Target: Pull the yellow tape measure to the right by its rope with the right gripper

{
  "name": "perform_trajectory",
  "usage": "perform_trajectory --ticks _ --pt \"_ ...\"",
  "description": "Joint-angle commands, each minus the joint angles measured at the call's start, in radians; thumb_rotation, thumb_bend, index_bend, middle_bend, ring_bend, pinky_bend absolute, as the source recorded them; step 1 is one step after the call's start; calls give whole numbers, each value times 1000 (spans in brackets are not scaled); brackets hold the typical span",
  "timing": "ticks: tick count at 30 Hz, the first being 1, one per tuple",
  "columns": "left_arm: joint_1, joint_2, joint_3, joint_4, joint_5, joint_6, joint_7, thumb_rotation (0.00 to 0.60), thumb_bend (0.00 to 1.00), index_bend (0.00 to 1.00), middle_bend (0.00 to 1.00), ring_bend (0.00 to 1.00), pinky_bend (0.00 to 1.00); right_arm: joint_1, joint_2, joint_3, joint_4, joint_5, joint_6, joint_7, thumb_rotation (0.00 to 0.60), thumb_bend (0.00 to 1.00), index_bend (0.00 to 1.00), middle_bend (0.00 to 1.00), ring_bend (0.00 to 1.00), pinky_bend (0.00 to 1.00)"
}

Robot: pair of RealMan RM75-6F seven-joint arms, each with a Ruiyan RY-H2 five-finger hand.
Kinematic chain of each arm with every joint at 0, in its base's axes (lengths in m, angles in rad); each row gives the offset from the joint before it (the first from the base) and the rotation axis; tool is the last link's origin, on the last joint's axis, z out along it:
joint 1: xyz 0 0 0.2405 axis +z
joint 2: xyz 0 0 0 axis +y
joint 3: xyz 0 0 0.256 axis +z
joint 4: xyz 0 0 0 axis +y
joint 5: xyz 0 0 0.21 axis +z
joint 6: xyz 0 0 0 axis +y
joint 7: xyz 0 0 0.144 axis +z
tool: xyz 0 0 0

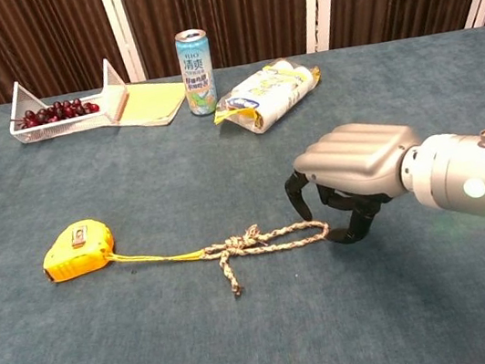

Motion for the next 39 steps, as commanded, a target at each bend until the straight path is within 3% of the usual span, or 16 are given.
perform_trajectory --ticks 1,27,31,39 --pt "0 2 -1 0 -1 1 -3 600 372 116 91 61 259 11 -4 -9 4 17 -1 2 600 418 550 1000 911 1000" --pt "7 14 -1 2 5 23 -42 600 372 119 91 61 258 85 -70 -56 113 88 6 44 600 436 567 1000 906 1000" --pt "8 15 -2 3 6 28 -49 600 371 119 91 60 259 88 -80 -67 136 78 19 41 600 479 641 1000 906 1000" --pt "9 18 -3 3 7 31 -56 600 371 120 91 61 259 76 -84 -67 180 48 56 75 600 581 887 1000 906 1000"
